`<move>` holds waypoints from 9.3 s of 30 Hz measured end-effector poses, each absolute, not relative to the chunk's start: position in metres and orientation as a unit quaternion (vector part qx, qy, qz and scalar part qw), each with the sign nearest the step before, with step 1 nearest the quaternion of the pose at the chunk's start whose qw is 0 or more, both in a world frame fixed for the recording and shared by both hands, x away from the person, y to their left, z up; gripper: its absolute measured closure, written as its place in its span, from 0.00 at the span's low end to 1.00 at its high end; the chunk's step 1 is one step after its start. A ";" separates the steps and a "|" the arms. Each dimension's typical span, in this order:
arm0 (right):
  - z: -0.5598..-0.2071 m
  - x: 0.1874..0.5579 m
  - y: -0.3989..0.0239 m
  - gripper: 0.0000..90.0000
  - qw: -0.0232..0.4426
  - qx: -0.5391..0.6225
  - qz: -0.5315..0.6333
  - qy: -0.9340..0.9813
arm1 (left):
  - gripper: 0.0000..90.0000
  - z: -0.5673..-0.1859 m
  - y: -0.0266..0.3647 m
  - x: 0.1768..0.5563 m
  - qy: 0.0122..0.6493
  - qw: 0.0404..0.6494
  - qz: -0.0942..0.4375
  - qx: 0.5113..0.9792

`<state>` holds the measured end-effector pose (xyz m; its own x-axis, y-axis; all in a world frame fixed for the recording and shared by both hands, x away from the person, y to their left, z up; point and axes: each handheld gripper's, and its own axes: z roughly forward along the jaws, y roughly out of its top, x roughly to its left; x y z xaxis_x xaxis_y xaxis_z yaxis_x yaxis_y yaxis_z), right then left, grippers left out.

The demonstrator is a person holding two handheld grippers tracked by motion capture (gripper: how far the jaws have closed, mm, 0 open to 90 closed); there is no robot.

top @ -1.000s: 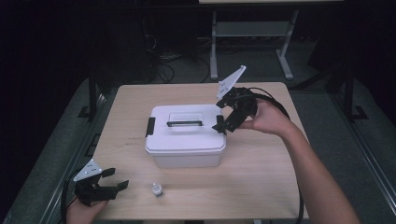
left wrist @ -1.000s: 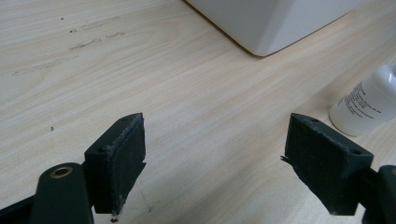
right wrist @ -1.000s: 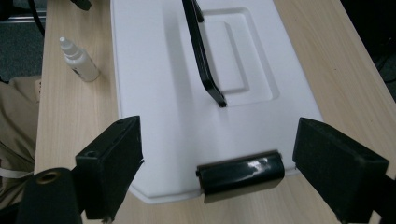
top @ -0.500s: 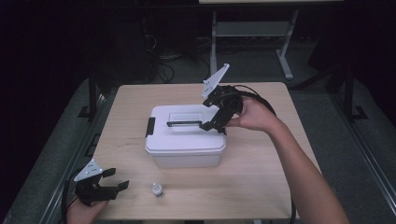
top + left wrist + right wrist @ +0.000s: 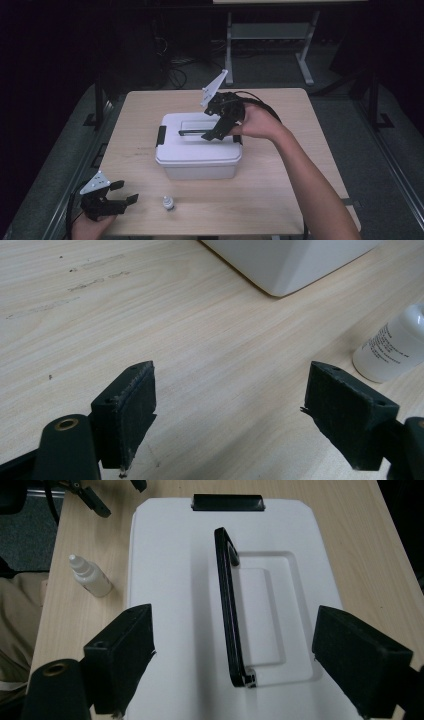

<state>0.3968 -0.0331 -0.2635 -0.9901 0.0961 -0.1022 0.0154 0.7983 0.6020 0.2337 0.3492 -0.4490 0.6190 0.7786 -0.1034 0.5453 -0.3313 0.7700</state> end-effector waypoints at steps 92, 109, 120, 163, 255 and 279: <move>-0.289 0.427 0.005 0.93 0.031 -0.004 0.286 0.958 | 0.23 -0.451 0.348 0.235 0.407 0.394 0.142 0.812; -0.274 0.423 0.004 0.93 0.050 -0.007 0.291 0.955 | 0.23 -0.451 0.348 0.235 0.408 0.396 0.143 0.810; -0.265 0.422 0.007 0.93 0.057 -0.009 0.296 0.953 | 0.24 -0.450 0.349 0.234 0.408 0.397 0.142 0.809; -0.222 0.360 -0.119 0.93 0.113 0.052 0.301 0.946 | 0.23 -0.452 0.339 0.237 0.397 0.383 0.137 0.822; -0.372 0.312 -0.264 0.93 0.069 0.214 0.303 0.926 | 0.23 -0.453 0.337 0.235 0.398 0.376 0.137 0.825; -0.411 0.307 -0.261 0.93 0.051 0.232 0.299 0.924 | 0.23 -0.454 0.336 0.235 0.396 0.374 0.135 0.827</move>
<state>0.3068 -0.2609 -0.4106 -0.8868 0.4600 0.0446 0.3992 0.7136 0.5757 0.2346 0.3362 -0.4538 0.6490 0.7573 -0.0729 0.5550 -0.4058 0.7262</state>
